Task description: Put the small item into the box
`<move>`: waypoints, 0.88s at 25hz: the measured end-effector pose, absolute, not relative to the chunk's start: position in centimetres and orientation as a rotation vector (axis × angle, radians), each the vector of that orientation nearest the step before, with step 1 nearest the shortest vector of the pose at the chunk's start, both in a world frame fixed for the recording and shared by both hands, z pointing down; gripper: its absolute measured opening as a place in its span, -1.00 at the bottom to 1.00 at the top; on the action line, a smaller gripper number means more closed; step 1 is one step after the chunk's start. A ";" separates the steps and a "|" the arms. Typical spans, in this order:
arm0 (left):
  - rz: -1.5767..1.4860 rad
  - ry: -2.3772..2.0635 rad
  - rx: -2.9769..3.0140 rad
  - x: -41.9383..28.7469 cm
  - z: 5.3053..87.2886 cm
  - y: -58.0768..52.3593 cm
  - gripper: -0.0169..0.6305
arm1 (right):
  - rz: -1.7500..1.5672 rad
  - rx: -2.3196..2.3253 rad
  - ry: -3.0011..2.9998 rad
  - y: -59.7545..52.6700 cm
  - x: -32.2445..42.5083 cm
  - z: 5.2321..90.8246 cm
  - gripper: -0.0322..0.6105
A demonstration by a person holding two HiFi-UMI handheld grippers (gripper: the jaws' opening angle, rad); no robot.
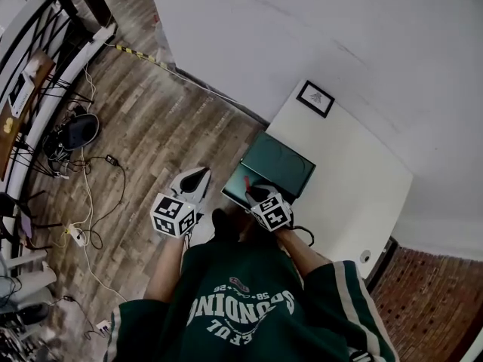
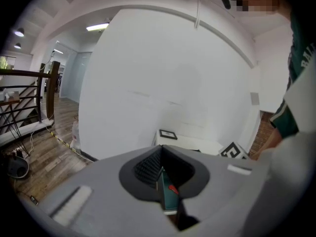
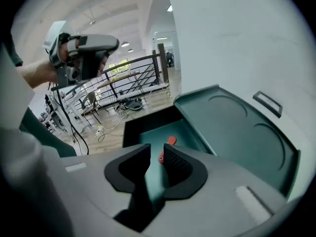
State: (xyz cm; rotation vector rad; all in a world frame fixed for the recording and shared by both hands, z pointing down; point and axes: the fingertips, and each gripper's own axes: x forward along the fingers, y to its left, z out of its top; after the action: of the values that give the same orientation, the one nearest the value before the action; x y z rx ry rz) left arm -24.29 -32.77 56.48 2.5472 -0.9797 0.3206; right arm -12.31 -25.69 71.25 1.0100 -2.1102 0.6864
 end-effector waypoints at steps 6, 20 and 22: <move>0.297 -0.943 2.599 -22.2 55.0 -33.0 -0.79 | 0.602 1.201 -2.255 -25.4 -10.3 64.3 -0.89; 0.256 -0.892 2.697 -18.7 51.6 -33.6 -0.79 | 0.416 1.598 -2.387 -26.7 -3.5 53.2 -0.89; 0.253 -0.892 2.702 -18.5 51.4 -33.7 -0.79 | 0.410 1.629 -2.401 -27.0 -2.8 52.1 -0.89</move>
State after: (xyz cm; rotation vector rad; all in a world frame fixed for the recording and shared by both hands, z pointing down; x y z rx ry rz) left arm -18.47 -33.74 51.39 2.7020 -0.8916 0.2529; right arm -2.80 -27.00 52.09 1.6294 -2.4007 0.4096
